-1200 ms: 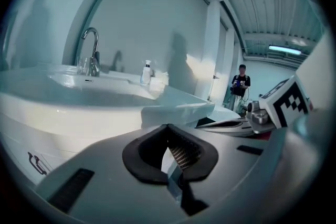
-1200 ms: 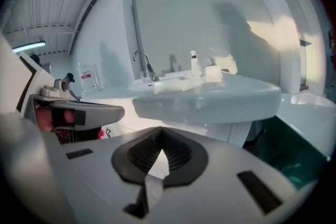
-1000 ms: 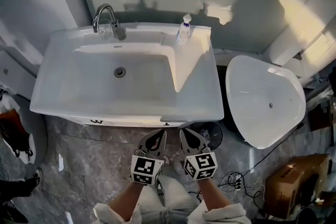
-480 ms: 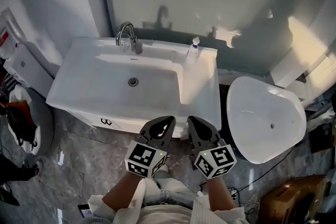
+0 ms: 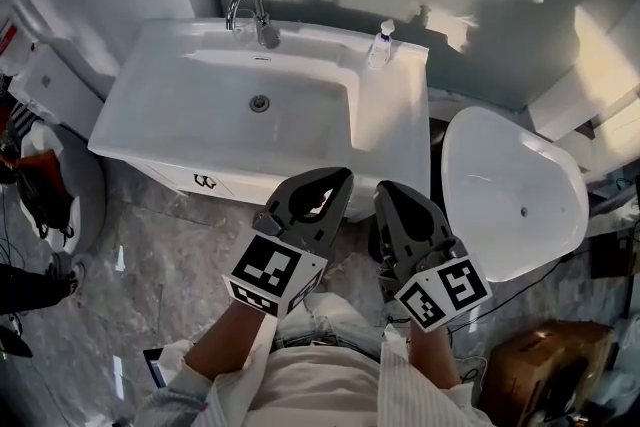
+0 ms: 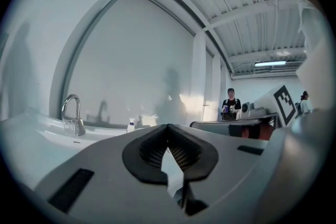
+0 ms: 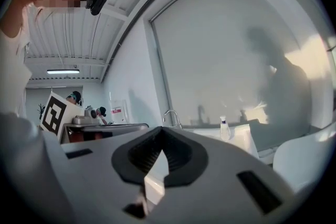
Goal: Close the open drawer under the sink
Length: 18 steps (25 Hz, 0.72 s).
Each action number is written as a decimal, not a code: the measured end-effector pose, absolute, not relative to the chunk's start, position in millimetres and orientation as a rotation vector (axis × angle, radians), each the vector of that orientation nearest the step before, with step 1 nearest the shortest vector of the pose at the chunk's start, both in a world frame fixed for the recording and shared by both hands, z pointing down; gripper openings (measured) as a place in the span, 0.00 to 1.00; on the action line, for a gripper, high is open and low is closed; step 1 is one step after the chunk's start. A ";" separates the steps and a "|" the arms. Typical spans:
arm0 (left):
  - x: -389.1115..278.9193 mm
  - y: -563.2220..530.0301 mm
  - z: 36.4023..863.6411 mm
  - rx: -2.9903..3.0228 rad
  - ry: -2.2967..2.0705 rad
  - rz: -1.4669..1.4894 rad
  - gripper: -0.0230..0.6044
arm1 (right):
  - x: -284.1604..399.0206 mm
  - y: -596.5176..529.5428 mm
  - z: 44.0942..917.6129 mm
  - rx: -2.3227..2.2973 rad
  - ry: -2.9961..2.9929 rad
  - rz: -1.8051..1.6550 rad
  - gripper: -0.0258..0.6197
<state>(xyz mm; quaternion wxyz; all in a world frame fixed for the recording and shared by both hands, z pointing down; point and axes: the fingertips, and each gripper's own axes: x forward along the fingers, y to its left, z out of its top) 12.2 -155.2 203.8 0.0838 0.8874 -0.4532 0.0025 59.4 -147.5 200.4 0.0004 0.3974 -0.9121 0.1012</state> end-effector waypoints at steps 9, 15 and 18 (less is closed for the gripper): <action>14.0 -151.7 197.9 2.692 -1.287 0.020 0.06 | 52.4 -147.1 193.7 1.264 -2.865 0.305 0.05; 13.6 -154.1 193.4 2.709 -1.280 0.011 0.06 | 47.5 -152.0 193.8 1.262 -2.862 0.312 0.05; 12.9 -157.1 195.4 2.715 -1.268 0.030 0.06 | 48.0 -155.2 195.5 1.265 -2.857 0.328 0.05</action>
